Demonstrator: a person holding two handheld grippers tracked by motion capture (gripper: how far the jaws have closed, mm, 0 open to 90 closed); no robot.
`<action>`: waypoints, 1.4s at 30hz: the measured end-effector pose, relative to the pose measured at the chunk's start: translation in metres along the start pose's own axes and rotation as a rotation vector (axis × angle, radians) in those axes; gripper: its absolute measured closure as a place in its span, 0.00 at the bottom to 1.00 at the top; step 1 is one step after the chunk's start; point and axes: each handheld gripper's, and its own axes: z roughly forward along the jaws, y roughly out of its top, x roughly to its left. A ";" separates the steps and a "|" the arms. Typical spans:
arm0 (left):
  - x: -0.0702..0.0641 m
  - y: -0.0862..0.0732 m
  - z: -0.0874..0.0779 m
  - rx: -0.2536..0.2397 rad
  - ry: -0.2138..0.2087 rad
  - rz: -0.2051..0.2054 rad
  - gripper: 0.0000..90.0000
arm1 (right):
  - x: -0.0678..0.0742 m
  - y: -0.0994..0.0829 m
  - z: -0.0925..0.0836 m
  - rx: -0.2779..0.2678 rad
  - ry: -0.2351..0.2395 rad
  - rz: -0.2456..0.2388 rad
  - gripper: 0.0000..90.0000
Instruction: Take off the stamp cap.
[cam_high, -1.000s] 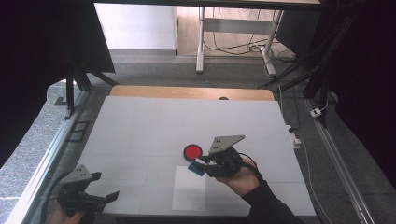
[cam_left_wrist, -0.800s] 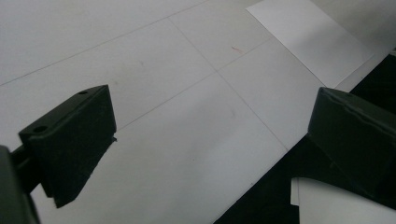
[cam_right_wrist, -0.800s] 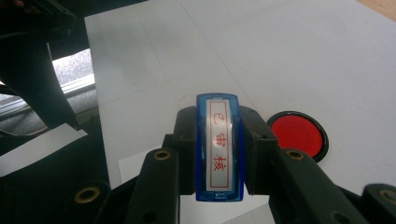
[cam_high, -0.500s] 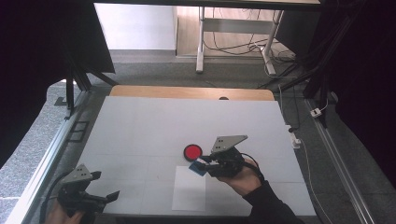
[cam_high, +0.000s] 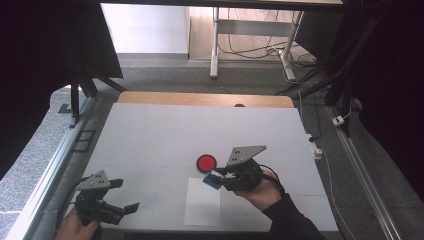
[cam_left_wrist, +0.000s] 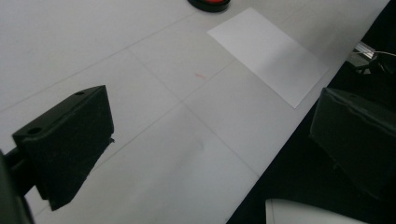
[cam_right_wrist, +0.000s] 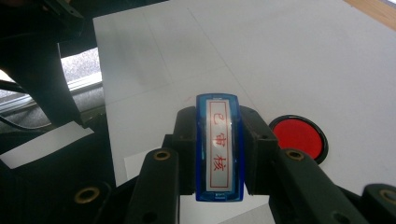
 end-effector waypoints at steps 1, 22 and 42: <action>-0.001 0.002 0.001 -0.003 -0.005 0.006 0.00 | 0.000 0.000 0.000 0.000 0.000 0.000 0.79; -0.017 0.059 0.045 0.024 -0.147 0.147 0.00 | 0.003 0.004 -0.006 -0.021 0.025 -0.013 0.79; -0.043 0.099 0.089 0.008 -0.268 0.295 0.00 | 0.005 0.006 -0.010 -0.044 0.068 -0.041 0.79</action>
